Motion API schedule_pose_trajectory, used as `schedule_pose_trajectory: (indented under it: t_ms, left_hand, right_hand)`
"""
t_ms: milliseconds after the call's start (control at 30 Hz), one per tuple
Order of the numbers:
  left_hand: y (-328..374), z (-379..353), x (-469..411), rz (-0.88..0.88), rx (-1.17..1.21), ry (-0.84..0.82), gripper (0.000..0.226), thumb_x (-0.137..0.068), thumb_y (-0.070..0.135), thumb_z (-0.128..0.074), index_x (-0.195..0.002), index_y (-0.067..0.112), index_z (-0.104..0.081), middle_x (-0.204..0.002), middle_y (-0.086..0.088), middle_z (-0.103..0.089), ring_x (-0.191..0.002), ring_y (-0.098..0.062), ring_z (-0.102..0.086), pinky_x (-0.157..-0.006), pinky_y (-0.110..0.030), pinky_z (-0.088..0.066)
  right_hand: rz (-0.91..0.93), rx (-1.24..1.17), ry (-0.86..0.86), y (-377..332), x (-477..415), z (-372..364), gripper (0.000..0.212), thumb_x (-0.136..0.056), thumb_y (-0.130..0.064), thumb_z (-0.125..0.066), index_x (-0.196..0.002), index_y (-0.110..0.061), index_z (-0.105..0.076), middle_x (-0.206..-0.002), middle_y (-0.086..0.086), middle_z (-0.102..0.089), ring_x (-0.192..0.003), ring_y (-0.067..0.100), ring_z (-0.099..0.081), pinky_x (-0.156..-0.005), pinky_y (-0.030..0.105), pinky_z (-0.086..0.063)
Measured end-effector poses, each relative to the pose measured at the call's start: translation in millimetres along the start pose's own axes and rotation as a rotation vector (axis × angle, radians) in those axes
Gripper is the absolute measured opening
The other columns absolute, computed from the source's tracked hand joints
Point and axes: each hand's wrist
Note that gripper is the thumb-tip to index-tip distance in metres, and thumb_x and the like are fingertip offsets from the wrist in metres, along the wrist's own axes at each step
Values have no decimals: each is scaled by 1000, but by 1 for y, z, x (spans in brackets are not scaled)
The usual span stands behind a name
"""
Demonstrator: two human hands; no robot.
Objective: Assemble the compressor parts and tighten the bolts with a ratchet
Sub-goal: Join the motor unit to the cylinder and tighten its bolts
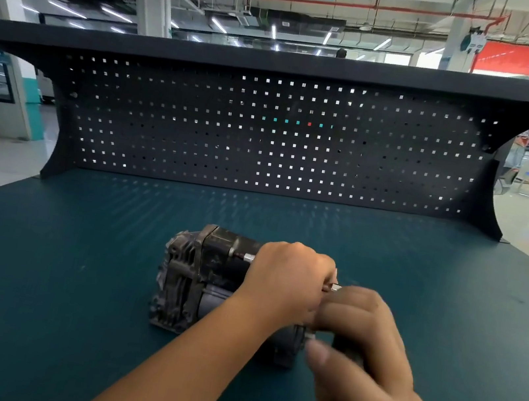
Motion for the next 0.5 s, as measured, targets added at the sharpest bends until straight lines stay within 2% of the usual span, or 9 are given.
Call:
schedule_pose_trajectory:
  t_ms: [33,100,167,233,300,367,433,500]
  left_hand:
    - [1,1,1,-8,11,2,35,-78,32,-51,-52,21,-30,-56,-1,-50,-56,-23,-42,-46,-20,-10]
    - [6,9,4,21,-28,-41,24,-59,27,-64,-47,20,-45,-44,0,-51,-42,-22,-49,-46,-15,-14]
    - [7,5,8,49,-9,23,28,-42,25,-79,-41,19,-52,-37,4,-47,-32,-16,-46,-46,-13,-18]
    - [7,-3,9,57,9,89,28,-46,26,-79,-41,19,-53,-37,5,-47,-33,-15,-46,-46,-13,-20]
    - [6,-3,8,71,24,128,23,-54,28,-69,-42,17,-53,-38,4,-48,-34,-16,-48,-44,-12,-23]
    - [4,-5,6,74,-1,152,24,-56,30,-67,-41,17,-52,-38,4,-49,-34,-16,-48,-42,-12,-25]
    - [3,-8,7,62,-3,162,27,-58,29,-69,-42,17,-52,-38,4,-49,-35,-15,-49,-42,-13,-27]
    - [3,-9,6,77,6,163,28,-61,29,-67,-41,17,-51,-37,5,-48,-34,-15,-47,-43,-13,-23]
  right_hand:
    - [2,-20,10,5,2,0,18,-101,-18,-35,-92,-12,-49,-86,8,-49,-74,20,-51,-67,29,-45]
    - [-120,-94,84,25,-3,2,18,-101,-24,-32,-103,-21,-50,-82,5,-53,-73,11,-51,-69,24,-41]
    - [-398,-110,203,57,-17,6,19,-100,-29,-35,-111,-33,-49,-76,-1,-57,-68,1,-51,-65,17,-39]
    - [-792,-102,215,92,-26,7,17,-97,-32,-40,-106,-42,-51,-66,-8,-60,-60,3,-54,-58,16,-41]
    - [-1218,-159,80,122,-20,1,16,-98,-27,-41,-105,-28,-56,-61,-4,-62,-54,11,-55,-54,24,-43]
    - [-1565,-187,-143,133,-4,-3,23,-100,-25,-40,-109,-8,-53,-66,7,-64,-56,22,-55,-56,27,-41]
    - [-1722,-186,-311,125,13,1,28,-99,-29,-41,-100,-5,-54,-70,10,-67,-55,22,-56,-57,26,-40]
    - [-1714,-199,-299,111,23,11,29,-97,-31,-47,-88,-6,-59,-68,8,-69,-48,13,-57,-60,28,-43]
Point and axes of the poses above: each hand's wrist, its own x-axis away from the middle knuckle, its own z-axis out of the back of the hand, y = z × x
